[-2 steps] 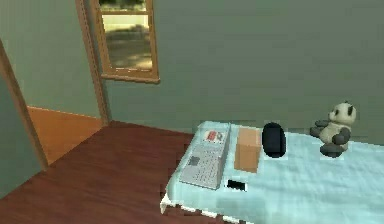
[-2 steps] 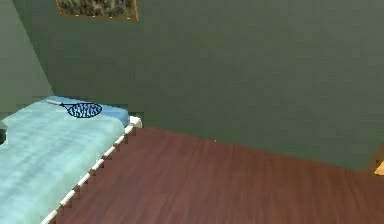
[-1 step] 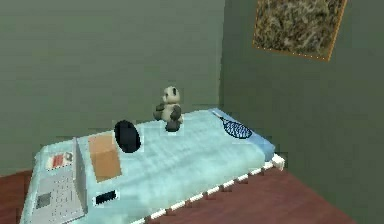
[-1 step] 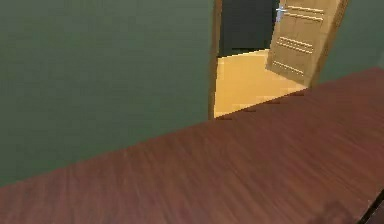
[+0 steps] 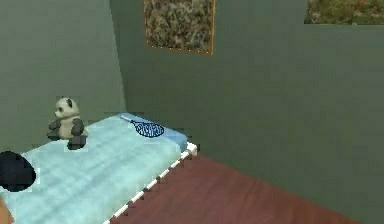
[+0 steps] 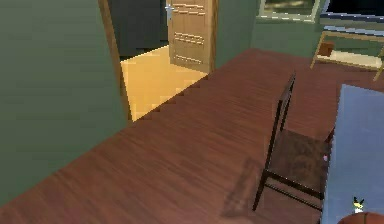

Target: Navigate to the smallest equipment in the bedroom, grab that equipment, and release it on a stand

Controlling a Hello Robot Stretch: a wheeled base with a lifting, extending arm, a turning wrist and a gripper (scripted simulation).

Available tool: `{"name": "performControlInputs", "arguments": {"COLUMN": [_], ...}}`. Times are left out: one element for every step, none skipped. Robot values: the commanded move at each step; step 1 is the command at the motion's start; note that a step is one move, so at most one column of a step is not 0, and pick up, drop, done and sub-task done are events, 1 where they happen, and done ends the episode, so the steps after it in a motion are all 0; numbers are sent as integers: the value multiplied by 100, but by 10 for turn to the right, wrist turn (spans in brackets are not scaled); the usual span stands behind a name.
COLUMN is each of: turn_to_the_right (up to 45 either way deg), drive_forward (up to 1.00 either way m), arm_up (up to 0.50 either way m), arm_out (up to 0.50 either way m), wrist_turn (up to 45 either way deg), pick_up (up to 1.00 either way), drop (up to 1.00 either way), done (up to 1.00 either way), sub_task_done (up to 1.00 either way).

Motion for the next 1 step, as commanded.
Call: {"name": "performControlInputs", "arguments": {"turn_to_the_right": [0], "drive_forward": [15], "arm_up": [0], "arm_out": [0], "wrist_turn": [0], "pick_up": [0], "drop": [0], "done": [0], "sub_task_done": [0]}}
